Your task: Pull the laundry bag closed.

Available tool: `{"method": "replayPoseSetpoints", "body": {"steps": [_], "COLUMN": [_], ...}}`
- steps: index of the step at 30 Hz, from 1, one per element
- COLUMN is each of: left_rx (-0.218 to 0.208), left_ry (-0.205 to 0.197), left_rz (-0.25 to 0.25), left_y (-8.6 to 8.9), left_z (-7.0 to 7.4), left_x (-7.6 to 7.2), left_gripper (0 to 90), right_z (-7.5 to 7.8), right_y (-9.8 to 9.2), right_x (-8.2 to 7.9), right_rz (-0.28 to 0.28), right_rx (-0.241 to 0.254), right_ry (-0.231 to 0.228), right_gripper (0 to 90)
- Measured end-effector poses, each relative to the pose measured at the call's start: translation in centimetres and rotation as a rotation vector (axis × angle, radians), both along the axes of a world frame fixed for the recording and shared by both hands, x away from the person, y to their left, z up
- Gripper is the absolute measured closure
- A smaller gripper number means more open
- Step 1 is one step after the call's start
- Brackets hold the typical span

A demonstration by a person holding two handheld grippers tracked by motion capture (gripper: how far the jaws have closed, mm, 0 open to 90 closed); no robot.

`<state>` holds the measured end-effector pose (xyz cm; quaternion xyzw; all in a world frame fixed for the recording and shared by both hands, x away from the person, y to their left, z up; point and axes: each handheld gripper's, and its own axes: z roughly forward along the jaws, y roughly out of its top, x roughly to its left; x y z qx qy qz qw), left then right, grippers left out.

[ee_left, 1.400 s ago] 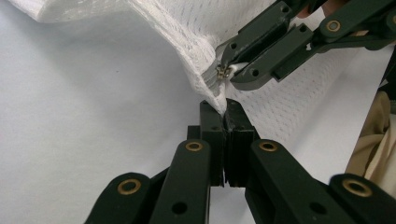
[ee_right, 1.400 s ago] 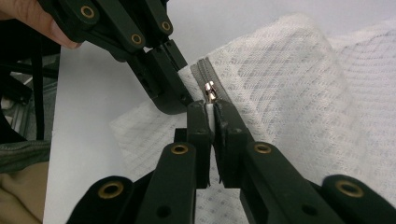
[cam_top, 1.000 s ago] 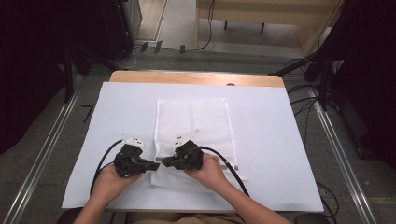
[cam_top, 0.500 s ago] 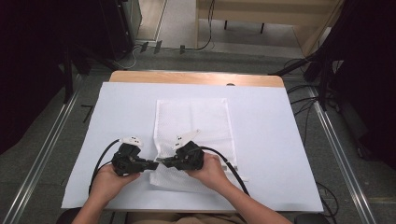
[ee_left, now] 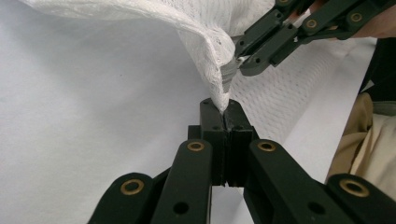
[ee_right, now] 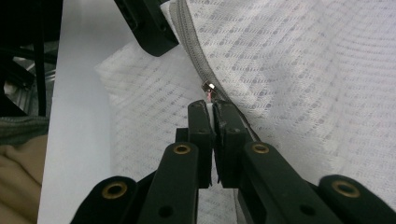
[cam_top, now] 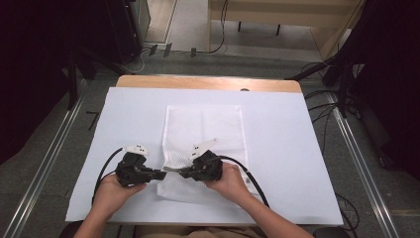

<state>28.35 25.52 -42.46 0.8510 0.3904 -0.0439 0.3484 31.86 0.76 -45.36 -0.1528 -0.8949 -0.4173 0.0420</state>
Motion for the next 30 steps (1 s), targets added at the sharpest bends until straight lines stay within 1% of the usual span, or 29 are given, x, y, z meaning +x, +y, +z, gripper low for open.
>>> {"method": "replayPoseSetpoints", "body": {"steps": [4,7,8,11,12,13,15,19,21,23,24,25,27,28,30], "left_rx": [-0.016,-0.025,-0.025,-0.024,-0.030,-0.039,-0.044,-0.036,-0.038,-0.036,-0.036,-0.036,-0.041,-0.036,-0.045], "left_ry": [-0.001,-0.013,-0.021,-0.025,-0.028,-0.027,-0.038,-0.054,-0.051,-0.051,-0.051,-0.051,-0.052,-0.055,-0.055], "left_rz": [0.018,0.012,0.013,0.017,0.021,0.024,0.025,0.018,0.015,0.016,0.014,0.014,0.011,0.013,0.019], "left_y": [0.4,0.3,0.3,0.3,0.4,0.4,0.5,0.4,0.5,0.4,0.4,0.4,0.4,0.4,0.5], "left_z": [0.1,0.1,0.1,0.1,0.1,0.1,0.1,0.1,0.0,0.0,0.0,0.0,0.0,0.0,0.1], "left_x": [0.0,0.0,0.0,-0.2,-0.2,-0.2,-0.3,-0.4,-0.4,-0.4,-0.4,-0.4,-0.5,-0.5,-0.5], "left_gripper": [90.0,90.0,90.0,90.0,90.0,90.0,90.0,90.0,90.0,90.0,90.0,90.0,90.0,90.0,90.0], "right_z": [0.1,0.2,0.3,0.5,0.5,0.6,0.6,0.7,0.7,0.7,0.7,0.8,0.8,0.9,1.0], "right_y": [-0.5,-1.2,-1.2,-1.5,-1.6,-1.8,-2.1,-2.5,-2.7,-2.9,-3.0,-3.2,-3.3,-3.4,-3.7], "right_x": [-0.1,0.0,0.0,-0.3,-0.3,-0.3,-0.2,-0.1,-0.1,-0.1,0.0,-0.1,0.0,0.0,0.0], "right_rz": [0.003,0.000,0.002,0.012,0.015,0.014,0.008,0.014,0.021,0.017,0.020,0.015,0.016,0.016,0.017], "right_rx": [-0.023,-0.015,-0.015,-0.015,-0.016,-0.012,-0.004,-0.007,-0.014,-0.017,-0.019,-0.023,-0.017,-0.011,-0.015], "right_ry": [-0.019,-0.019,-0.023,-0.038,-0.039,-0.036,-0.028,-0.031,-0.039,-0.028,-0.035,-0.030,-0.029,-0.027,-0.026], "right_gripper": [87.9,87.9,87.9,87.9,87.9,87.9,87.9,87.9,87.9,87.8,87.9,87.8,87.8,87.8,87.8]}}
